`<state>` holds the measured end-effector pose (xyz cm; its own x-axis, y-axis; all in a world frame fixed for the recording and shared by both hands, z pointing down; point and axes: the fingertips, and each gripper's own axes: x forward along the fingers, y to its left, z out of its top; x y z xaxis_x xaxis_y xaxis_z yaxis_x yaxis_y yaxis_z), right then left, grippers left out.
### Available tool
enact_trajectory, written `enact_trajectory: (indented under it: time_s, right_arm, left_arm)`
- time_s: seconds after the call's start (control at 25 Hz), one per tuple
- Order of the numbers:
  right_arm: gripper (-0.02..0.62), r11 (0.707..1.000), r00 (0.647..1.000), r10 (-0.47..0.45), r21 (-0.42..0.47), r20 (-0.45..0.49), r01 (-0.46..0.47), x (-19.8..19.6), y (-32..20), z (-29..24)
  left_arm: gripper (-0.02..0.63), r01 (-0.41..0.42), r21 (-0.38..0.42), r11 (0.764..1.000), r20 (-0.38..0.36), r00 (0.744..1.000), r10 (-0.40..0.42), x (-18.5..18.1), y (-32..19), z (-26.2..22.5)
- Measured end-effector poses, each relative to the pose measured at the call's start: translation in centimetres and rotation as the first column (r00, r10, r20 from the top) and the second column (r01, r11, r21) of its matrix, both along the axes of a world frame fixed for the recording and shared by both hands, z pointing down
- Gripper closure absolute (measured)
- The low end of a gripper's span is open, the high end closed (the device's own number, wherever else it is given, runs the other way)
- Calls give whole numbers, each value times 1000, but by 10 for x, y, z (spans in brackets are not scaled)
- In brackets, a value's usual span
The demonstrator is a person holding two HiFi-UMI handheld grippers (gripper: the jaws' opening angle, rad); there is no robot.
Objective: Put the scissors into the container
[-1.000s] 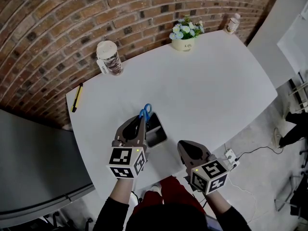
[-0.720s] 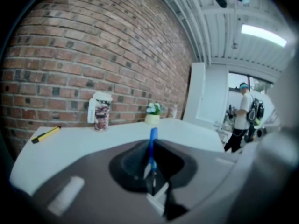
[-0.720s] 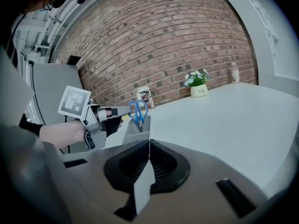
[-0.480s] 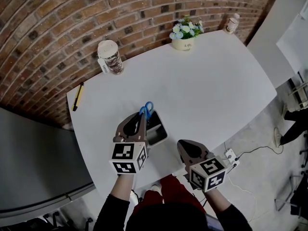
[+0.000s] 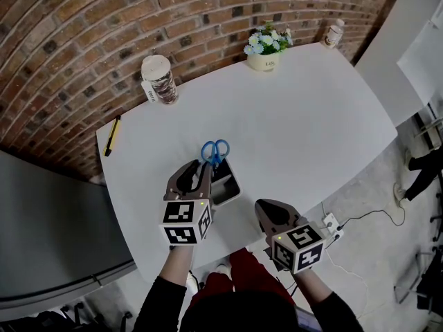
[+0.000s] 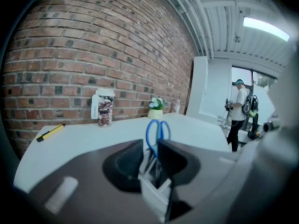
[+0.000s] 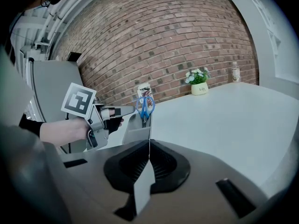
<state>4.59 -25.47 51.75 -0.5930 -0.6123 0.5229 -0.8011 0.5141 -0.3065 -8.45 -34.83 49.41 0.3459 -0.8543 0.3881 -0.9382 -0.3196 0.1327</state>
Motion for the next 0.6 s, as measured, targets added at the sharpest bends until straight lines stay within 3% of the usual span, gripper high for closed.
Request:
enact_trajectory:
  time_s: [0.44,0.6]
  right_arm:
    - [588,1000,1000,-3,19,-12,3,-3,6,-5]
    - [588,999,1000,-2,41,-12,3,-4,7,-12]
  left_arm:
    - [523,24,29,999,-38,999,-23,-9,13,-15]
    - [552,40,48,998,-42,998,-38,-16,21,-24]
